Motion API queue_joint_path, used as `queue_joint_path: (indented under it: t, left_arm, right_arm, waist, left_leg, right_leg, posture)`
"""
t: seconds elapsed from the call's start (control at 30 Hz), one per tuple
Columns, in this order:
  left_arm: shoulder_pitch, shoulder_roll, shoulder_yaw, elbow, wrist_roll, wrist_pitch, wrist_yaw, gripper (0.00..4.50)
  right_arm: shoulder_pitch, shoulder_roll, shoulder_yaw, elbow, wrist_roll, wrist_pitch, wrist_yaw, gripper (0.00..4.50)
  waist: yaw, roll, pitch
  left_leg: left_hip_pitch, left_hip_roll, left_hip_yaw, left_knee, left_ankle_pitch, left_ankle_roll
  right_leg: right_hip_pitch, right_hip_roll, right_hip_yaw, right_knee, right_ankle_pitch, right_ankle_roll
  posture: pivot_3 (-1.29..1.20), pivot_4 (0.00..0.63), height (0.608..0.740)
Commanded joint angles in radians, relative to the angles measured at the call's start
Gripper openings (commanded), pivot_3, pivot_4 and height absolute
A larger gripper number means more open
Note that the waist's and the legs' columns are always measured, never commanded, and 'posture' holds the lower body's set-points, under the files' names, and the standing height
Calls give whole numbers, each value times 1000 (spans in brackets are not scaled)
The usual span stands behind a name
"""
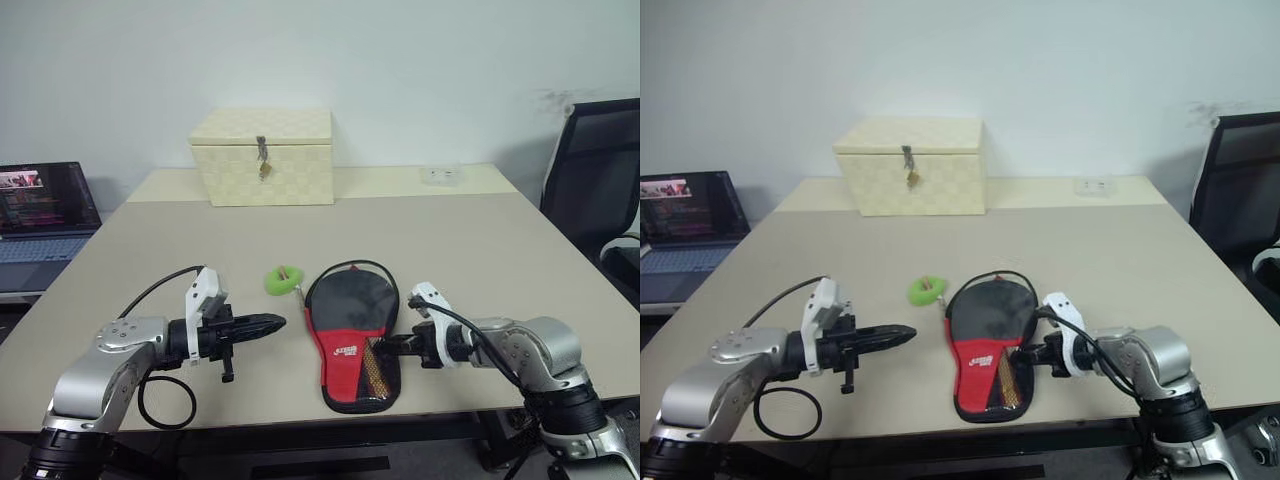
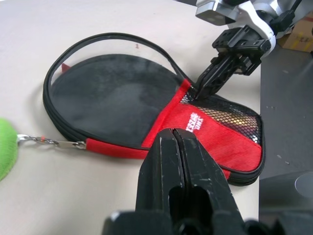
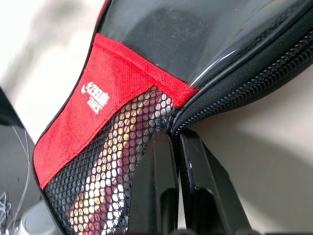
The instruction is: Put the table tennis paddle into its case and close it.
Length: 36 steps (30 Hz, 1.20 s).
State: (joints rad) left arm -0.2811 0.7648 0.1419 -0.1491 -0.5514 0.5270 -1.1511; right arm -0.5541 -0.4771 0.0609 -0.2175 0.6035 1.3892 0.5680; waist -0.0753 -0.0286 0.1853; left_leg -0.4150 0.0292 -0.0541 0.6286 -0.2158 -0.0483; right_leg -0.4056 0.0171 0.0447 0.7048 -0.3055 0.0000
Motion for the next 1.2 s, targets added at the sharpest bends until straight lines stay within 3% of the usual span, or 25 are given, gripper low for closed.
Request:
queue_joint_path:
  t: [0.03, 0.33, 0.5, 0.67, 0.8, 1.0, 1.13, 1.2]
  left_arm:
    - [-15, 20, 2, -19, -11, -7, -13, 0]
    - [-22, 14, -5, -11, -4, -15, -10, 0]
    - [-17, 12, -2, -13, -4, -19, 2, 0]
    - [3, 5, 14, -20, -7, -20, 32, 0]
    - [-7, -5, 23, 10, 11, -30, 82, 0]
    - [-98, -37, 15, 139, 83, -63, 211, 0]
    - [-156, -53, -5, 231, 163, -143, 268, 790]
    - [-193, -68, -14, 274, 181, -163, 284, 1526]
  right_arm:
    - [8, -23, -24, -58, 35, 19, 19, 26]
    - [14, 39, -42, -55, 32, 39, -40, 26]
    - [23, 0, -42, -97, 25, 13, -35, 1392]
    - [29, -285, 79, -232, -62, -261, 165, 3048]
    - [-68, -210, -35, -157, 12, -312, 169, 4452]
    - [-93, 14, 63, -74, -39, -381, 80, 4484]
    - [-78, 118, 123, -7, -98, -424, 25, 4500]
    - [-55, 127, 153, -5, -124, -437, 18, 4500]
  waist:
    - [1, 0, 0]
    - [0, 0, 0]
    - [1, 0, 0]
    - [11, 3, 2]
    - [7, 2, 2]
    - [19, 2, 2]
    - [21, 2, 2]
    - [26, 2, 2]
  left_leg:
    - [0, 0, 0, 0, 0, 0]
    - [0, 0, 0, 0, 0, 0]
    - [0, 0, 0, 0, 0, 0]
    - [0, 0, 0, 0, 0, 0]
    - [0, 0, 1, 0, 0, 0]
    - [0, 0, -1, 0, 0, 0]
    - [-2, 0, -1, 0, 0, 0]
    - [-2, 0, 0, 0, 0, 0]
  right_leg:
    - [0, 0, 0, 0, 0, 0]
    - [0, 0, 0, 0, 0, 0]
    - [0, 0, 0, 0, 0, 0]
    - [0, 0, -1, -2, 0, 1]
    - [1, 1, 0, -6, 0, 2]
    - [1, 4, -1, -5, 1, 0]
    - [1, 0, -1, -4, 4, -4]
    - [1, -2, -1, -5, 4, -3]
  posture:
    - [0, 150, 740]
    - [0, 150, 740]
    - [0, 150, 740]
    - [0, 150, 740]
    - [0, 150, 740]
    - [0, 150, 740]
    - [0, 150, 740]
    - [0, 150, 740]
